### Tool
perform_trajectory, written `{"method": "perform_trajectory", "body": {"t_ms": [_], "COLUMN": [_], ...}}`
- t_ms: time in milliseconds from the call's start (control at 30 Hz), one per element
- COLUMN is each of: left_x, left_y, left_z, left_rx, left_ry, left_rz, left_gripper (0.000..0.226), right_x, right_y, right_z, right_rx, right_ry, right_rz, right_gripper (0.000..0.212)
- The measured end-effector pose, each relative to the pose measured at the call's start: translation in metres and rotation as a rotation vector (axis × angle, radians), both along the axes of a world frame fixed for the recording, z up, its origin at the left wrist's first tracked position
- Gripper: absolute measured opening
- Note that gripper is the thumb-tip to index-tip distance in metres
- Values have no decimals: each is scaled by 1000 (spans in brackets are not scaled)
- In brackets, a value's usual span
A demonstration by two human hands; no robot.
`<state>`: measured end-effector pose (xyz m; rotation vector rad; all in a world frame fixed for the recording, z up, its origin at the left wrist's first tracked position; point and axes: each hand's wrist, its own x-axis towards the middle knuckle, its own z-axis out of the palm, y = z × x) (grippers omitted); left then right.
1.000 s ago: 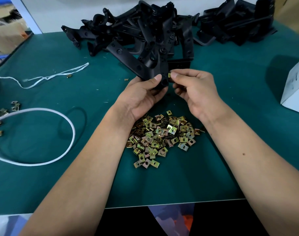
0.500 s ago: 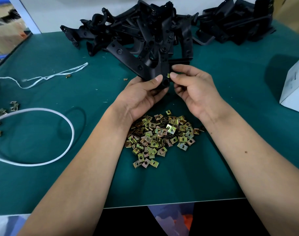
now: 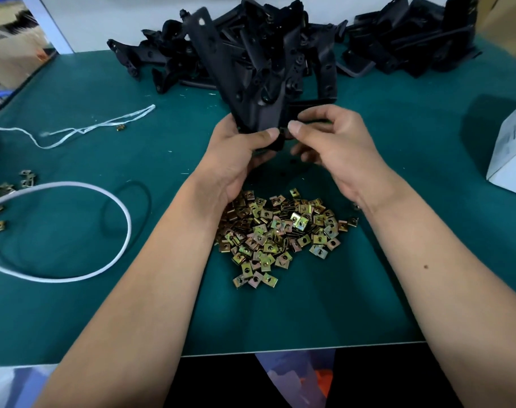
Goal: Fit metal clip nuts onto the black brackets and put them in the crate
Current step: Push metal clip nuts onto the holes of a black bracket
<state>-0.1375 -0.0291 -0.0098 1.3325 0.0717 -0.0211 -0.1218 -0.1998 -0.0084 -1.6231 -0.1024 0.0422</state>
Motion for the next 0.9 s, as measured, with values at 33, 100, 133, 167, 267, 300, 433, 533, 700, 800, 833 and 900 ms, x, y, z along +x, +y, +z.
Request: {"method": "perform_trajectory", "body": {"t_ms": [33,100,133,167,267,300,433,533,700,800,833,900], "left_x": [0,1,2,3,3,2,2,4,1,0,0,-1], "left_y": [1,6,9,11,15,16,17,17,14,13,13,11], "left_z": [1,1,0,1,1,2,1,-1,1,1,1,1], "left_rx": [-18,-84,-117,-145,-188,-206,-287,-363,-479,-486,-483,-468], "left_ry": [17,55,64,67,64,63,62,70,87,101,102,100], "left_rz": [31,101,129,147,152,145,67,76,7,-46,-70,-103], "left_gripper": [33,32,31,32,40,42,16,22,19,19,19,19], "right_x": [1,3,3,3,1,2,3,4,4,1,0,-3], "right_y": [-5,-17,-23,-27,-31,-30,-29,-26,-18,-8,-5,2], "right_z": [2,5,7,8,10,10,6,3,1,1,1,-1], "right_rx": [-115,-388,-503,-603,-774,-779,-748,-580,-84,91,132,207], "right_ry": [-46,-133,-148,-152,-199,-215,-223,-216,-167,-65,-35,15], "right_rz": [33,189,302,412,591,602,570,456,150,22,-9,-38], "right_gripper": [21,14,13,13,18,17,14,15,9,7,12,15]}}
